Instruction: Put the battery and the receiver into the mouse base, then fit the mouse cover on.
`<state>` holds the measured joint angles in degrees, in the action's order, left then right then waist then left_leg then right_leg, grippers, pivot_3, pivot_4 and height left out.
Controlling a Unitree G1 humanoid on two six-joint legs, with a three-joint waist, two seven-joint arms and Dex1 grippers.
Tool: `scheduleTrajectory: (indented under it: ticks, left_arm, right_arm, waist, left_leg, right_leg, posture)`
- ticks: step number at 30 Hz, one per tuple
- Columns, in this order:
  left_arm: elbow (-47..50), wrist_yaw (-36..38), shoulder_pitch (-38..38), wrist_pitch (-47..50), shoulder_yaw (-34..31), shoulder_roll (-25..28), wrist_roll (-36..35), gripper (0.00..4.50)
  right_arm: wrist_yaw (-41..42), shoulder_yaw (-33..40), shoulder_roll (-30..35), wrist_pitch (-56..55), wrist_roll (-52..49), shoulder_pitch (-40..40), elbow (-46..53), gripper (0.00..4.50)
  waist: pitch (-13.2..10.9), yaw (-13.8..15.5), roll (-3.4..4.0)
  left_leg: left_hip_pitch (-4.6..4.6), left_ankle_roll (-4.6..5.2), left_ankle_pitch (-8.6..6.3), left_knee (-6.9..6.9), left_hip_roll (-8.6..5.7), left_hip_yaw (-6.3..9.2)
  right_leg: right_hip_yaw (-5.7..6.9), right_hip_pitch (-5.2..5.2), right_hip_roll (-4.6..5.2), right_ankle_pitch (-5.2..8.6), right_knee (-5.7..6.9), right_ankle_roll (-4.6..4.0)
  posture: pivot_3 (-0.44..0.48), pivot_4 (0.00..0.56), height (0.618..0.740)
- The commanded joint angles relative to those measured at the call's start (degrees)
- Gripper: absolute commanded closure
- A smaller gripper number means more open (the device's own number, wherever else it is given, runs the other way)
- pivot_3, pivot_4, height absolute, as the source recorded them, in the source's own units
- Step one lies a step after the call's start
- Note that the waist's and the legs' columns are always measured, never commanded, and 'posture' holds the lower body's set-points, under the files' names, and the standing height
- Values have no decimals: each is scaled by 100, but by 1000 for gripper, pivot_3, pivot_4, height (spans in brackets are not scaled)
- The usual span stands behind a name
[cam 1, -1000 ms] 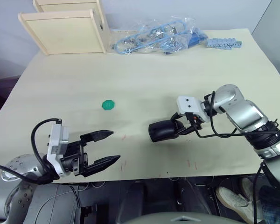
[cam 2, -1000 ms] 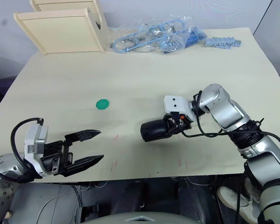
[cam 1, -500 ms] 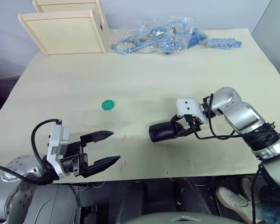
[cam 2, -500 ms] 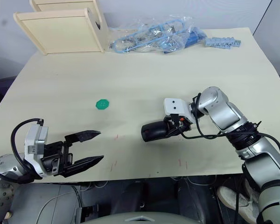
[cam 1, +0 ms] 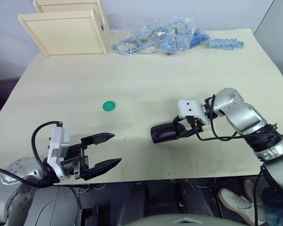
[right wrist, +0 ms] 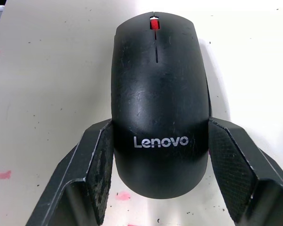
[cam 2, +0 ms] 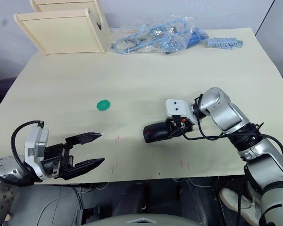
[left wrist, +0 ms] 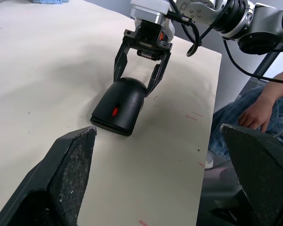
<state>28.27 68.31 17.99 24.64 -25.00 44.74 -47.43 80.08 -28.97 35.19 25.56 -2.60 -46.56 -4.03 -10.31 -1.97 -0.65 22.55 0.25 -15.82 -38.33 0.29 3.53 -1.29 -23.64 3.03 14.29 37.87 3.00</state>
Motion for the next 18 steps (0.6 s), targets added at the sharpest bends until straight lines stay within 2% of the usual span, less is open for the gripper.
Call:
scheduleTrajectory:
  ticks: [1,18]
  left_arm:
    - [154,30,29,-102,-182,42,-50,0]
    - [191,10,106,-124,-175,22,-48,0]
  right_arm:
    - [54,0,-30,-47,35,-49,4,1759]
    - [159,-23,-135,-266,136,-156,-240,1759]
  waist:
    - [0,-2,0]
    - [1,-23,0]
  left_leg:
    - [0,0,0,0,0,0]
    - [-6,0,0,0,1,-2]
  right_leg:
    - [0,0,0,0,0,0]
    - [-3,1,-1,-1,4,-1]
  posture:
    - [0,150,740]
    - [0,150,740]
